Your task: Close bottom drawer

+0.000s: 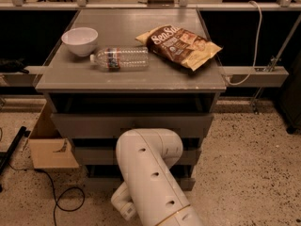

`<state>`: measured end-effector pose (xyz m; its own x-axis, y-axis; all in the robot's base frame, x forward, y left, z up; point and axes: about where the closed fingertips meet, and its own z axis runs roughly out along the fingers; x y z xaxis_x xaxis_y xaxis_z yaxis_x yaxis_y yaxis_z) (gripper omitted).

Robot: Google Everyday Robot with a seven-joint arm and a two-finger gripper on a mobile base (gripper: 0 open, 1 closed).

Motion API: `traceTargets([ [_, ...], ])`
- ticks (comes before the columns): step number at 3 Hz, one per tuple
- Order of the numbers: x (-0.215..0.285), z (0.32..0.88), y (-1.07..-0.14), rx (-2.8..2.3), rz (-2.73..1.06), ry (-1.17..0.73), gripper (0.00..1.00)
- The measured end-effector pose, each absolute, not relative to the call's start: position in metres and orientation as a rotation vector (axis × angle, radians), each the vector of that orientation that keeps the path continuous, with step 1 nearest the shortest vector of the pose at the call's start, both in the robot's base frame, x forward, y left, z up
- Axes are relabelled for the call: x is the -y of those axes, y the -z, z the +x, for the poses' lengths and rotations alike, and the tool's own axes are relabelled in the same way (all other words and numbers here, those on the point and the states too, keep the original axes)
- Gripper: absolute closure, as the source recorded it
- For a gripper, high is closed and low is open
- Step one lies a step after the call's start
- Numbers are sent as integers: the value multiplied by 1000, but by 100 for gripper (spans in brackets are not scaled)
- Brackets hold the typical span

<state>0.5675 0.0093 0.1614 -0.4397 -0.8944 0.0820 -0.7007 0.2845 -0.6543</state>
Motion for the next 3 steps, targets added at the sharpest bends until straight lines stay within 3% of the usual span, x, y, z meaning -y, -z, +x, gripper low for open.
traceTargets([
  [3, -6, 592, -162, -2102, -1656, 997, 100],
])
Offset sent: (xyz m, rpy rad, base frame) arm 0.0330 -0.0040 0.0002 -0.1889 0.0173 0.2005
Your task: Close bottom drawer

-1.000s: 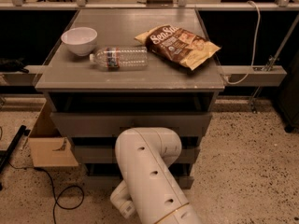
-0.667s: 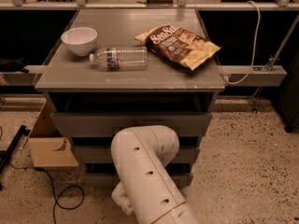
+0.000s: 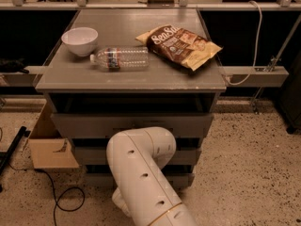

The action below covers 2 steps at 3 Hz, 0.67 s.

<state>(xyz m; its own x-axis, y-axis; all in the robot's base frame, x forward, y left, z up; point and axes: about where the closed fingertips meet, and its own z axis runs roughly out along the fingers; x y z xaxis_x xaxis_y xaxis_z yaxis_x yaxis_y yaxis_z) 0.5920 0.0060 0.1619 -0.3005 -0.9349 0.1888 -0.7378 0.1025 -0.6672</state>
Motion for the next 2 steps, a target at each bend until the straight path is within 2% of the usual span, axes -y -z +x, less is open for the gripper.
traceTargets([
  [2, -12, 598, -167, -1927, -1642, 1056, 100],
])
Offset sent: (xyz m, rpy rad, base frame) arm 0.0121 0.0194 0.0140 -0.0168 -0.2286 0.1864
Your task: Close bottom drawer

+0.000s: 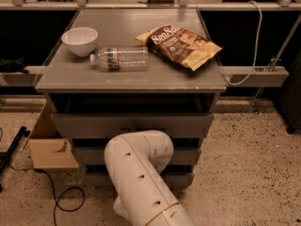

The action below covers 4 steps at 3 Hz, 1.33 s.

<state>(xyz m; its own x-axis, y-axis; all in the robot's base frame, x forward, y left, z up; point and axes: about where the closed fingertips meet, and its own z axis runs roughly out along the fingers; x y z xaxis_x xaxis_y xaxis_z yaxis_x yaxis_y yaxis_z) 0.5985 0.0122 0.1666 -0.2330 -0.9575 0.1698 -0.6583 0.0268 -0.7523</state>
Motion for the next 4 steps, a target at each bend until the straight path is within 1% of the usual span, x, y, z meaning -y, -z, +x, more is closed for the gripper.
traceTargets([
  [2, -27, 609, -173, -1819, -1591, 1116, 100],
  [3, -27, 609, -173, -1819, -1591, 1116, 100],
  [4, -27, 609, -173, -1819, -1591, 1116, 81],
])
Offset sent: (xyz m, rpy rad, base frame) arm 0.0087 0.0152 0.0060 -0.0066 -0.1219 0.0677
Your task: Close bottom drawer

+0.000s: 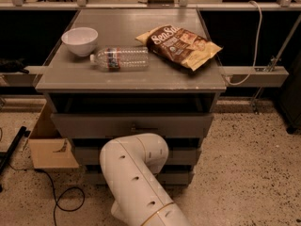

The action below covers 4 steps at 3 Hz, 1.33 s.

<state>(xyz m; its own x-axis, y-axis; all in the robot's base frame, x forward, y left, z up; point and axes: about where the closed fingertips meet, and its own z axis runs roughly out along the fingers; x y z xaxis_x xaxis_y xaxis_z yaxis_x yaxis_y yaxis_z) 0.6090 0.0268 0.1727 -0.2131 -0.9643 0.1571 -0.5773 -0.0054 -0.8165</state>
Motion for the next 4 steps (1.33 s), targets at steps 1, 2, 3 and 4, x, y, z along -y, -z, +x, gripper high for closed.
traceTargets([
  [1, -27, 609, -173, -1819, -1591, 1116, 58],
  [2, -27, 609, -173, -1819, -1591, 1116, 27],
  [3, -27, 609, -173, -1819, -1591, 1116, 4],
  [4, -27, 609, -173, -1819, -1591, 1116, 0],
])
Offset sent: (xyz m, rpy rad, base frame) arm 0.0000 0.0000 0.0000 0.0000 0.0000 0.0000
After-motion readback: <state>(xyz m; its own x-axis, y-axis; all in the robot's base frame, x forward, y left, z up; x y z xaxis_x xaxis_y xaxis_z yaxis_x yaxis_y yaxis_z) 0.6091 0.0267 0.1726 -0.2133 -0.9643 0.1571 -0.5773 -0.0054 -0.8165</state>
